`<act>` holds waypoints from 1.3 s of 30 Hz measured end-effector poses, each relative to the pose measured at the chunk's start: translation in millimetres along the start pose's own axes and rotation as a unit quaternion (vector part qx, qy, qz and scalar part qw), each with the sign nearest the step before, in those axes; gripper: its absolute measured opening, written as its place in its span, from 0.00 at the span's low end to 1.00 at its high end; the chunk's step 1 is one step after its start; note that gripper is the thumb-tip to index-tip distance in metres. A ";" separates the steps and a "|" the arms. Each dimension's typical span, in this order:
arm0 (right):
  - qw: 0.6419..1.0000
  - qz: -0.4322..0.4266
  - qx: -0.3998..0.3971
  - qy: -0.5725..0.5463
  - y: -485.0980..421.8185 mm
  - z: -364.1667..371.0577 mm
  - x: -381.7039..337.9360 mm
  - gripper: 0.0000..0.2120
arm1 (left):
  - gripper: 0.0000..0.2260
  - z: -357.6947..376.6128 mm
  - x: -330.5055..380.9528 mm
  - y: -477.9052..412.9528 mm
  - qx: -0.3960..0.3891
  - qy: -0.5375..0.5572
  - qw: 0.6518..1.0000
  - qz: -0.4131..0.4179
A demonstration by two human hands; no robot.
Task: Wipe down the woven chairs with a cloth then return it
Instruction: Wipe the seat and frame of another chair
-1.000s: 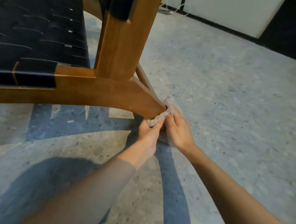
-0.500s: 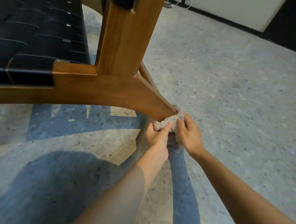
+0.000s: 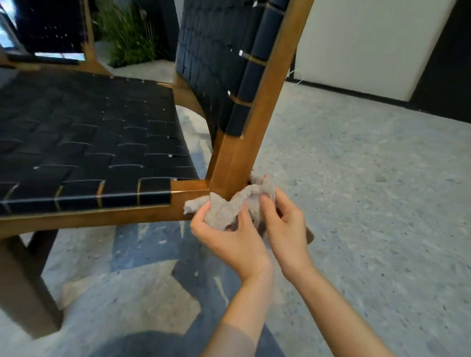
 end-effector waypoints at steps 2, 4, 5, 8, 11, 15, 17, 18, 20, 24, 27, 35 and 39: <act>1.000 0.003 -0.020 0.010 -7.4 13.7 -12.2 0.13 | 0.27 0.6 37.5 -7.7 -0.016 -0.016 0.994 0.103; 0.998 0.017 -0.038 0.054 -15.2 25.8 -13.8 0.10 | 0.26 7.4 56.8 -19.6 -0.058 -0.059 0.985 0.153; 0.996 0.029 -0.041 0.073 -18.6 28.8 -12.5 0.09 | 0.26 13.5 60.0 -25.2 -0.083 -0.098 0.979 0.160; 0.994 0.057 -0.032 0.086 -25.9 29.5 -11.1 0.08 | 0.26 24.8 59.6 -39.0 -0.130 -0.198 0.958 0.162; 0.994 0.060 -0.019 0.094 -28.7 27.3 -15.8 0.08 | 0.24 23.7 60.1 -47.6 -0.144 -0.188 0.961 0.141; 0.998 0.043 0.018 0.049 -34.4 23.2 -40.2 0.10 | 0.23 39.4 84.0 -45.3 -0.174 -0.149 0.965 0.123; 0.999 0.026 0.039 0.026 -43.4 18.6 -59.3 0.09 | 0.22 52.3 100.8 -41.0 -0.181 -0.143 0.964 0.131; 0.999 0.016 0.048 0.020 -49.8 16.0 -69.8 0.08 | 0.21 56.4 108.0 -38.3 -0.178 -0.147 0.964 0.135; 0.998 0.000 0.063 0.017 -61.1 11.4 -87.8 0.07 | 0.21 56.2 115.7 -33.1 -0.178 -0.155 0.962 0.138; 0.994 -0.030 0.101 0.015 -79.1 0.8 -124.7 0.15 | 0.21 65.4 143.1 -19.3 -0.194 -0.144 0.953 0.182; 0.991 -0.061 0.123 0.008 -95.4 -7.6 -158.0 0.17 | 0.19 95.6 176.4 -13.4 -0.198 -0.131 0.947 0.217; 0.980 -0.128 0.152 0.014 -151.0 -37.9 -251.8 0.21 | 0.19 171.8 260.8 -6.6 -0.240 -0.119 0.919 0.288; 0.971 -0.169 0.168 0.014 -176.9 -51.4 -298.1 0.20 | 0.19 207.5 306.7 3.5 -0.264 -0.095 0.903 0.324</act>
Point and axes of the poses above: each hand's wrist, its own y-axis away from the middle knuckle, its own z-axis out of the palm, x = y × z, the point moved 8 cm from there along -y, towards the middle knuckle, and after that the axes turned 4 degrees about -z, right-handed, at the moved point
